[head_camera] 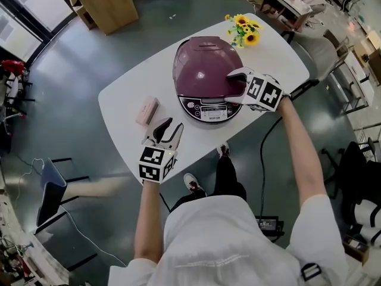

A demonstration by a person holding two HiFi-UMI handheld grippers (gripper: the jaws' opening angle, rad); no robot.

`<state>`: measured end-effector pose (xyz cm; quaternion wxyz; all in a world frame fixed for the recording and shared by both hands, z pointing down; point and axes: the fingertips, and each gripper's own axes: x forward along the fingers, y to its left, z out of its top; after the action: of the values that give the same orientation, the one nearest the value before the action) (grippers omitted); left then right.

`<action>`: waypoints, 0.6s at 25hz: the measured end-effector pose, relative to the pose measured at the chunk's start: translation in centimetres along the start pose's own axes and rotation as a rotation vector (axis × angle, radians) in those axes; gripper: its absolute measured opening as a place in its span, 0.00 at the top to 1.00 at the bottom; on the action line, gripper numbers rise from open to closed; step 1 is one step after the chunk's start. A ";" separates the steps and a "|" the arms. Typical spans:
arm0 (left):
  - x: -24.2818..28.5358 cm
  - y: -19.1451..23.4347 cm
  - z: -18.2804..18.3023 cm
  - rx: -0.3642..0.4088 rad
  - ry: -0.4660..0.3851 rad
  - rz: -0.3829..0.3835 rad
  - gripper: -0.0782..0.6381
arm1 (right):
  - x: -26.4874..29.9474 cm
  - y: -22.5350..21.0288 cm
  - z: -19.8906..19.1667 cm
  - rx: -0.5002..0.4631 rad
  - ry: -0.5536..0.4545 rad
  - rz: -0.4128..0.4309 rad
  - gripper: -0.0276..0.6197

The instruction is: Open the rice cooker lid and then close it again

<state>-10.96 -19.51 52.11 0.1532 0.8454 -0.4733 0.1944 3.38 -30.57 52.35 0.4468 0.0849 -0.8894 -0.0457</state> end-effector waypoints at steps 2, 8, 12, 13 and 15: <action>0.4 0.1 0.1 -0.017 -0.007 0.003 0.68 | 0.0 -0.1 0.0 0.008 -0.010 0.004 0.49; 1.7 0.7 1.4 -0.042 -0.046 0.017 0.69 | 0.0 0.0 0.1 0.030 -0.059 -0.011 0.50; 2.5 0.8 2.5 -0.047 -0.065 0.015 0.69 | -0.1 0.1 0.1 0.032 -0.084 -0.006 0.50; 2.7 0.9 2.9 -0.046 -0.070 0.014 0.69 | -0.1 0.1 0.1 0.041 -0.096 -0.003 0.50; 3.1 1.1 3.8 -0.043 -0.083 0.013 0.69 | -0.2 -0.1 0.3 0.082 -0.135 0.002 0.50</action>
<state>-9.76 -23.99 50.34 0.1504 0.8460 -0.4890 0.1500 3.26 -30.66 51.94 0.3819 0.0988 -0.9188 -0.0142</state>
